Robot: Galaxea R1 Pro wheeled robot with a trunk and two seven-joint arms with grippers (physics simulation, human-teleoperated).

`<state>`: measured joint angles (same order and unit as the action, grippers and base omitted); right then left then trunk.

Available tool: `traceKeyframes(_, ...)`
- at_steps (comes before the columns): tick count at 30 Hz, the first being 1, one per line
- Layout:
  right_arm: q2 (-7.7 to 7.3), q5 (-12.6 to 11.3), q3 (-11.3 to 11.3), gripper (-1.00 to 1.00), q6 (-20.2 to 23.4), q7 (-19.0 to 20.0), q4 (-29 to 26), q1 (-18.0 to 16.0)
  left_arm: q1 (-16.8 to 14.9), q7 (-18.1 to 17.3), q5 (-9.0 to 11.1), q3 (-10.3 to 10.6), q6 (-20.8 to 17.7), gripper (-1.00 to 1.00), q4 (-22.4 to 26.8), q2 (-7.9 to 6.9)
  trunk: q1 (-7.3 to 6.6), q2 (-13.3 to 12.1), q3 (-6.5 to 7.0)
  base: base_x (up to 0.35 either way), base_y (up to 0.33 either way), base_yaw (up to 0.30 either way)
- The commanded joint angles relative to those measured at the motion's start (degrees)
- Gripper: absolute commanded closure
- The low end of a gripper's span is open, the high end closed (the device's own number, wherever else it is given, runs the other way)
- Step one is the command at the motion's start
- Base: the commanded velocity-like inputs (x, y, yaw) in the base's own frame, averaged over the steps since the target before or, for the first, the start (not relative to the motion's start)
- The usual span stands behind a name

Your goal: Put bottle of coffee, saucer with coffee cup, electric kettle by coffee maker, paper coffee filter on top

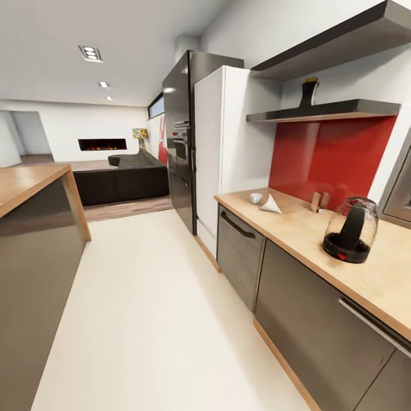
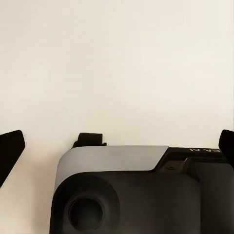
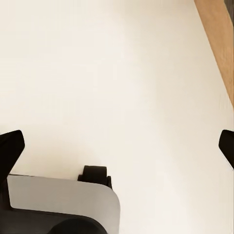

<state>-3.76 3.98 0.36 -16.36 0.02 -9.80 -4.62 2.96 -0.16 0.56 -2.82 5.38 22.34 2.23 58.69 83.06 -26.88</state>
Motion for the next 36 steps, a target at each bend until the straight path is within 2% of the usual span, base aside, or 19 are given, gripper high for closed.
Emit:
traceKeyframes(1,-0.02,0.41,0.00,-1.00,-0.17,0.00,0.05,-0.04,0.02,-0.02,0.06,-0.25,0.07,-1.00,0.08,0.05,0.04,0.02,-0.05,0.311,0.108,0.269)
traceKeyframes(11,-0.02,0.41,0.00,-1.00,-0.15,0.05,0.05,-0.04,0.02,-0.02,0.06,-0.25,0.07,-1.00,0.08,0.05,0.04,0.02,-0.05,0.311,0.110,0.217)
traceKeyframes(36,-0.11,0.41,-0.09,-1.00,-0.08,0.16,0.24,0.05,0.02,-0.02,0.06,-0.25,0.07,-1.00,0.08,0.04,0.04,0.02,-0.05,0.311,0.115,0.009)
